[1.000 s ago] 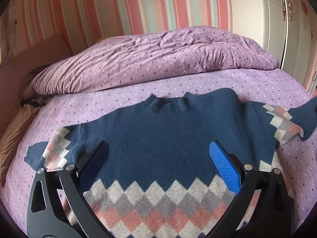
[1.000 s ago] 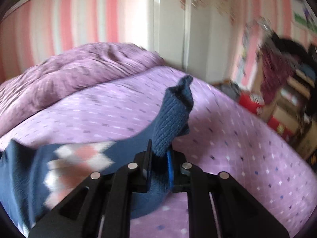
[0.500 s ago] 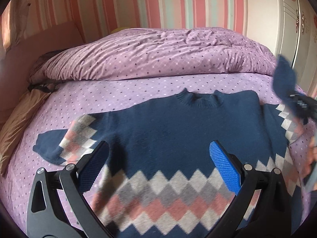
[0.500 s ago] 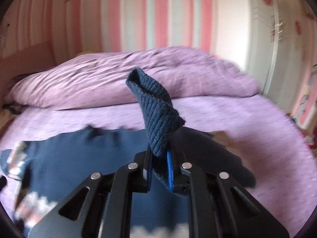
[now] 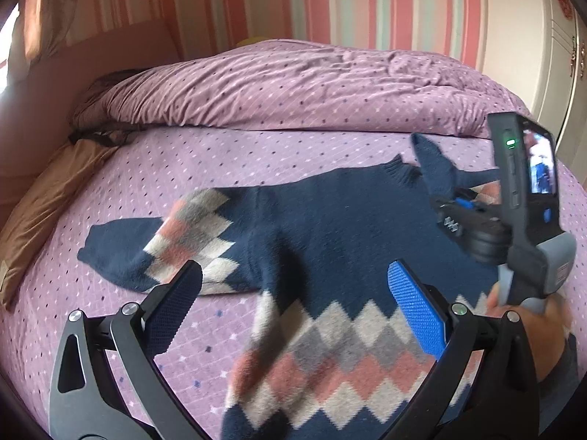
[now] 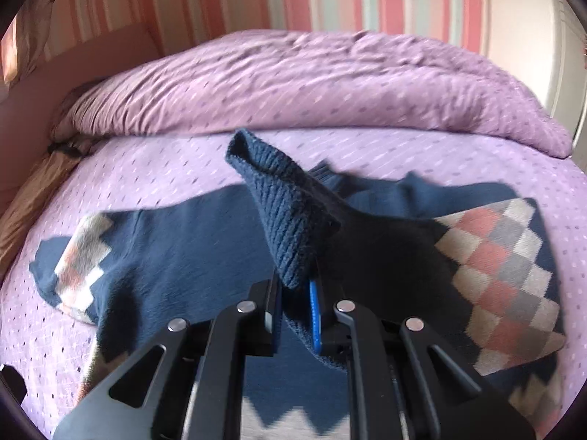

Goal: Fold small clothes
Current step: 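Lift the held sleeve cuff with the right gripper across the sweater body, then lay the sleeve flat on the sweater body and open the right gripper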

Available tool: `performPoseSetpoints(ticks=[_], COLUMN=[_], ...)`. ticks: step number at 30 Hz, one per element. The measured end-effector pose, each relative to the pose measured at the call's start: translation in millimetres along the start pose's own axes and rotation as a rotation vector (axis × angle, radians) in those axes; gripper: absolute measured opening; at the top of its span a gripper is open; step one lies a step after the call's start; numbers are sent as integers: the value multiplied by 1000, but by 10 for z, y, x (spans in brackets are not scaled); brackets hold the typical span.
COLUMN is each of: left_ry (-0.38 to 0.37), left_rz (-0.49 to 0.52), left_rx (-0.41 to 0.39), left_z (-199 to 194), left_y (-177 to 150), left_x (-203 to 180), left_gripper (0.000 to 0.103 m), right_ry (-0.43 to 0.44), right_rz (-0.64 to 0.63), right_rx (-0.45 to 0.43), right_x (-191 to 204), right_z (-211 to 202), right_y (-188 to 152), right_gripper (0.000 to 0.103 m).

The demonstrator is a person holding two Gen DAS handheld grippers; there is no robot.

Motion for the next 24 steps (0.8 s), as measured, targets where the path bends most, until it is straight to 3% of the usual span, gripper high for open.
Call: performPoseSetpoints(ticks=[8, 13, 16, 17, 19, 24], left_ry=[51, 78, 80, 80, 80, 78], left_rz=[-14, -6, -14, -19, -24, -47], left_rx=[-12, -16, -13, -15, -20, -23], left_z=[5, -15, -17, -28, -49, -63], left_y=[-24, -47, -50, -46, -44, -32], left_x=[280, 351, 385, 405, 429, 497], left_gripper=[100, 100, 100, 100, 100, 100], right_ry=[6, -35, -62, -64, -31, -20], right_rz=[2, -44, -85, -107, -130, -201], right_rx=[91, 133, 165, 156, 122, 2], right_x=[415, 676, 761, 787, 820, 726], right_z=[441, 579, 671, 659, 551, 105], right_y=[-130, -164, -215, -230, -256, -320], right_gripper=[13, 13, 24, 43, 71, 69])
Point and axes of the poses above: each gripper's, at about its wrist camera, not at the fingertips, and z roughly the way its jaws point, x to its left, y to its top, the point moved 5 cm from there along z, roughly the way its jaws point, and after that the axes turned 9 degrees about x, right-handed, at the moved point
